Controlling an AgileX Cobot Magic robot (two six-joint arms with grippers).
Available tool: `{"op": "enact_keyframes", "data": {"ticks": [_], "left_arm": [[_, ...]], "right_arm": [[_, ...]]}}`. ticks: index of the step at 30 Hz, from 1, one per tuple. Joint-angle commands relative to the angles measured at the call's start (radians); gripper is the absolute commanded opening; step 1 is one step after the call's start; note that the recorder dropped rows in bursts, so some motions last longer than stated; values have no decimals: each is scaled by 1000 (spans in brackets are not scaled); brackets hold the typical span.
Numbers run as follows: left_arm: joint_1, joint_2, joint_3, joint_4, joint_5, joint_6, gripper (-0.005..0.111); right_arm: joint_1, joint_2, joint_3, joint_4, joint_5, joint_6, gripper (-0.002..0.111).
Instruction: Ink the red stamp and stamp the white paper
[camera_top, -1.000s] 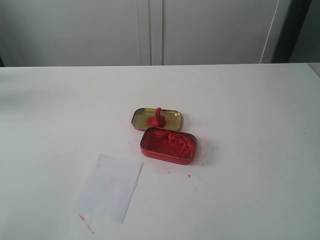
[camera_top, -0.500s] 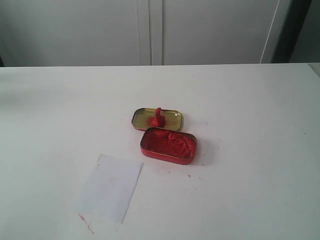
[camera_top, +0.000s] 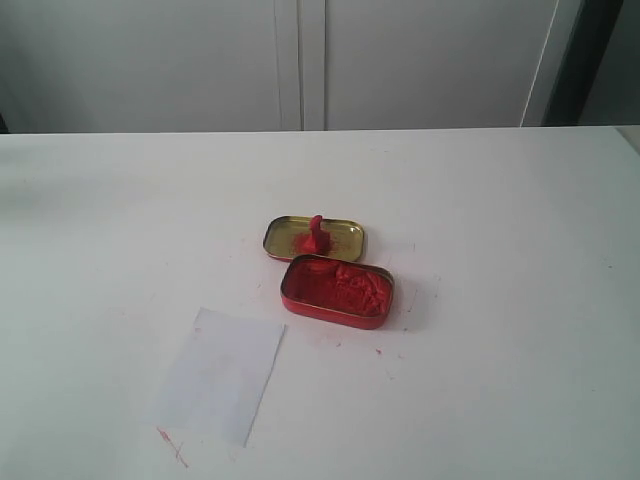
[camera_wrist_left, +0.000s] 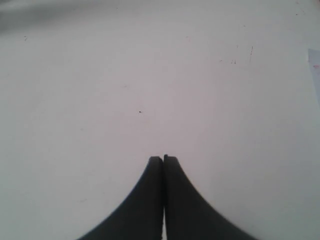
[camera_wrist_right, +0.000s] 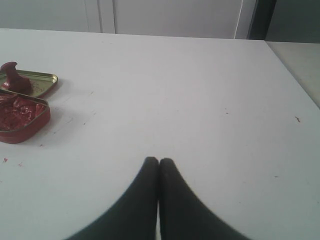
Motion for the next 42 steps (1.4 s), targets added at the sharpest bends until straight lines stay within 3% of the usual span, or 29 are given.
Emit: {"op": "enact_keyframes", "data": {"ticks": [1, 33, 37, 42], "left_arm": [[2, -5, 10, 0, 7, 0, 0], [2, -5, 10, 4, 3, 2, 0], [2, -5, 10, 4, -47, 2, 0], [2, -5, 10, 4, -213, 2, 0]], "right_arm": [[-6, -4, 5, -8, -15, 5, 0], [-6, -4, 5, -8, -15, 5, 0], [-6, -4, 5, -8, -15, 5, 0], [-6, -4, 5, -8, -15, 5, 0]]}}
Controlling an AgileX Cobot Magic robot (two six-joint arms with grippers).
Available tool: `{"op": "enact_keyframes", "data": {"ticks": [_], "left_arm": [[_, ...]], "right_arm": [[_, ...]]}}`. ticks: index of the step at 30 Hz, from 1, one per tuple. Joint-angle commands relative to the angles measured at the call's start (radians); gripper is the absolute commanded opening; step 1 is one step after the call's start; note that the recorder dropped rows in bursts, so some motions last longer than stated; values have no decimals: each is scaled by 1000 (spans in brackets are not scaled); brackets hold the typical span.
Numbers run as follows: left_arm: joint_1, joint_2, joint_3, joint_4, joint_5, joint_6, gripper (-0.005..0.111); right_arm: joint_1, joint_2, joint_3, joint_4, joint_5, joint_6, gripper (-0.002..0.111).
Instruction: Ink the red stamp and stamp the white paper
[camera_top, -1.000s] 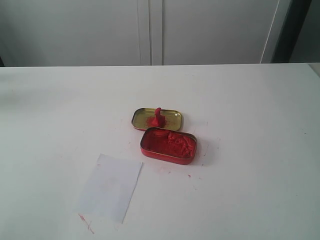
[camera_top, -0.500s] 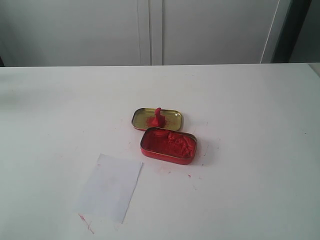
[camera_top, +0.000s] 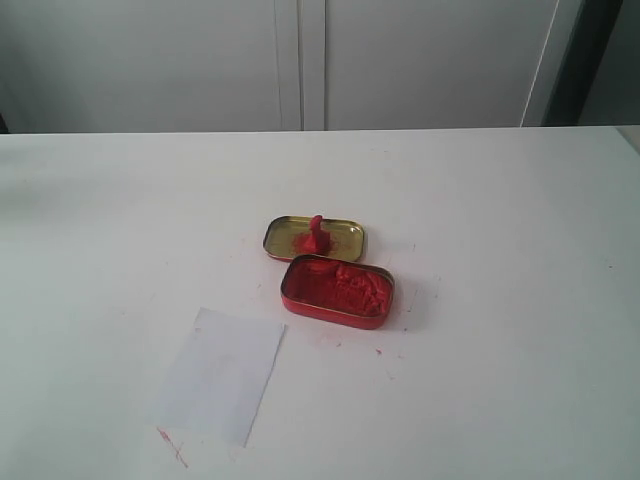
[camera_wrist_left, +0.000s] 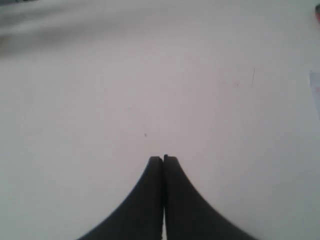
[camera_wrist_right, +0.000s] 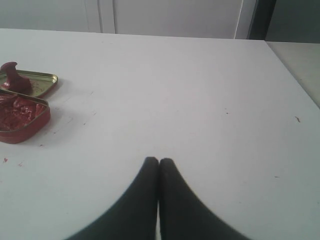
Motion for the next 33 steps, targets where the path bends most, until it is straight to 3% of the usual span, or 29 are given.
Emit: {"op": "enact_keyframes", "data": {"ticks": [1, 7, 18, 26, 33], "left_arm": [[2, -5, 4, -3, -160, 2, 0], [2, -5, 4, -3, -282, 2, 0], [2, -5, 4, -3, -300, 2, 0], [2, -5, 4, -3, -516, -39, 0], [2, -5, 4, -3, -544, -39, 0]], "right_arm": [[-6, -4, 5, -8, -15, 5, 0], [-6, -4, 5, -8, -15, 5, 0], [-6, -4, 5, -8, -15, 5, 0], [-6, -4, 5, -8, -15, 5, 0], [-6, -4, 5, -8, -15, 5, 0]]}}
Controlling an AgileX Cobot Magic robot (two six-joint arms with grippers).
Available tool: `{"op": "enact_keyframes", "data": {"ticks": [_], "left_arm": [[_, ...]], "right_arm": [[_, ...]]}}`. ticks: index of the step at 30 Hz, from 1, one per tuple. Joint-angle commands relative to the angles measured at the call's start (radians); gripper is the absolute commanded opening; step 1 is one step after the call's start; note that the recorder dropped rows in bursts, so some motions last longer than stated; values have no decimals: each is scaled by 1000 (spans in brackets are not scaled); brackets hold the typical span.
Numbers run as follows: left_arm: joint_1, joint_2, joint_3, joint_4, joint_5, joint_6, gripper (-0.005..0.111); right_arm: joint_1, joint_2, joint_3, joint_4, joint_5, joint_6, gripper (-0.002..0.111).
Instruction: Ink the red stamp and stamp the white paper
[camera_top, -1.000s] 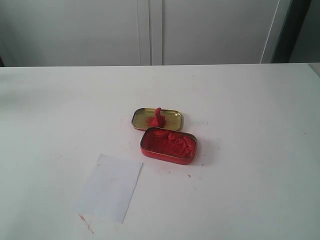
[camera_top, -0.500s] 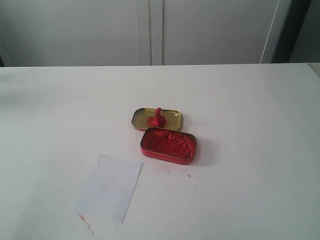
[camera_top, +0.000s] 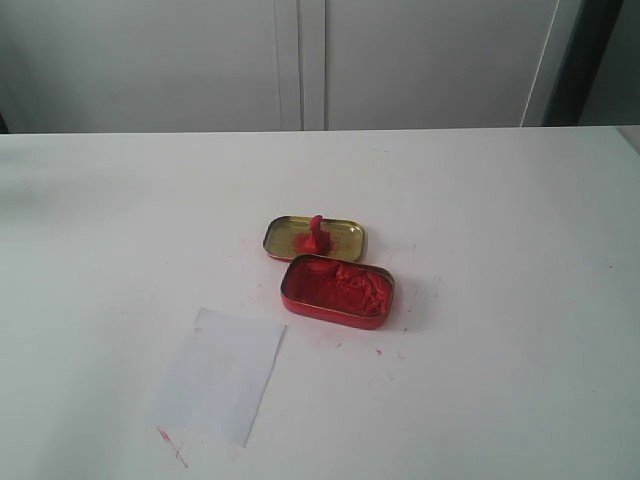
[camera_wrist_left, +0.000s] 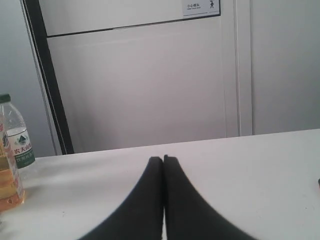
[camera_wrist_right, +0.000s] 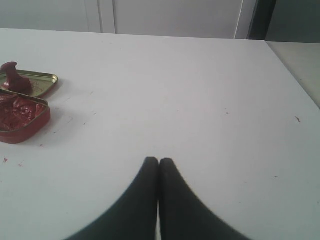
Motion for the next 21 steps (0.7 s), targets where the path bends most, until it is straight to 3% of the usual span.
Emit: {"op": "enact_keyframes", "data": {"ticks": [1, 10, 15, 21], "left_arm": [[2, -5, 4, -3, -23, -10, 0], [2, -2, -223, 23, 238, 67, 0], [2, 152, -400, 19, 417, 65, 0], [2, 314, -530, 13, 541, 41, 0]], "right_arm": [[-6, -4, 5, -8, -15, 5, 0], [-6, -4, 5, -8, -15, 5, 0], [-6, -4, 5, -8, -15, 5, 0], [-6, -4, 5, -8, -15, 5, 0]]}}
